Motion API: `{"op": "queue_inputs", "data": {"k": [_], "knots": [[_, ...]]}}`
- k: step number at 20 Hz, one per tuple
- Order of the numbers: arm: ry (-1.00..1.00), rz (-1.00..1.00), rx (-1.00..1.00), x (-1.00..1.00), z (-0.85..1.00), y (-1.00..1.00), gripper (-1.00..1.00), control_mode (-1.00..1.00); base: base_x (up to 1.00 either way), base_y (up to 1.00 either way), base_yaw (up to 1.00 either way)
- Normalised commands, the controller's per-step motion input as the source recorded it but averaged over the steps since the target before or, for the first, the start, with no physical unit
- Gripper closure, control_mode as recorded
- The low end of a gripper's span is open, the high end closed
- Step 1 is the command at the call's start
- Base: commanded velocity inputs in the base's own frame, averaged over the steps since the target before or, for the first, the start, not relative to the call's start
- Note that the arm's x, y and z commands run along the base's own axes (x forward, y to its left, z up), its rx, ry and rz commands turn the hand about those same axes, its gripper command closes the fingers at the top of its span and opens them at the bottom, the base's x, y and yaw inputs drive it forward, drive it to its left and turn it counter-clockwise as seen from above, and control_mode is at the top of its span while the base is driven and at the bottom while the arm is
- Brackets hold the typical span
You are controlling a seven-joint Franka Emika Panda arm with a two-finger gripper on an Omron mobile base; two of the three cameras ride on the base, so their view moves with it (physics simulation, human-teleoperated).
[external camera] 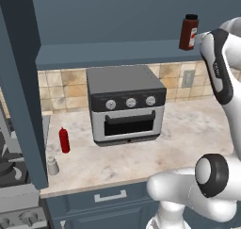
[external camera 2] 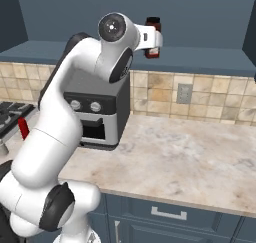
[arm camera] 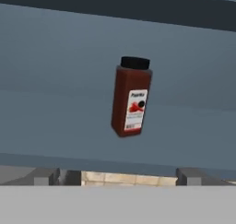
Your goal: Collect the paprika, ketchup, and shaker from the cabinet and place them next to the stove.
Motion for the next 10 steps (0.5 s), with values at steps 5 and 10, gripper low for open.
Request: {"op": "queue_inputs", "data": {"k": [5, 10], "knots": [[0.0, 0.13, 0.04, 0.22, 0.01, -0.14, -1.0, -1.0, 0.0, 0.0, 0.0], [0.0, 0.17, 0.06, 0.2, 0.0, -0.26, -1.0, -1.0, 0.0, 0.0, 0.0]]}}
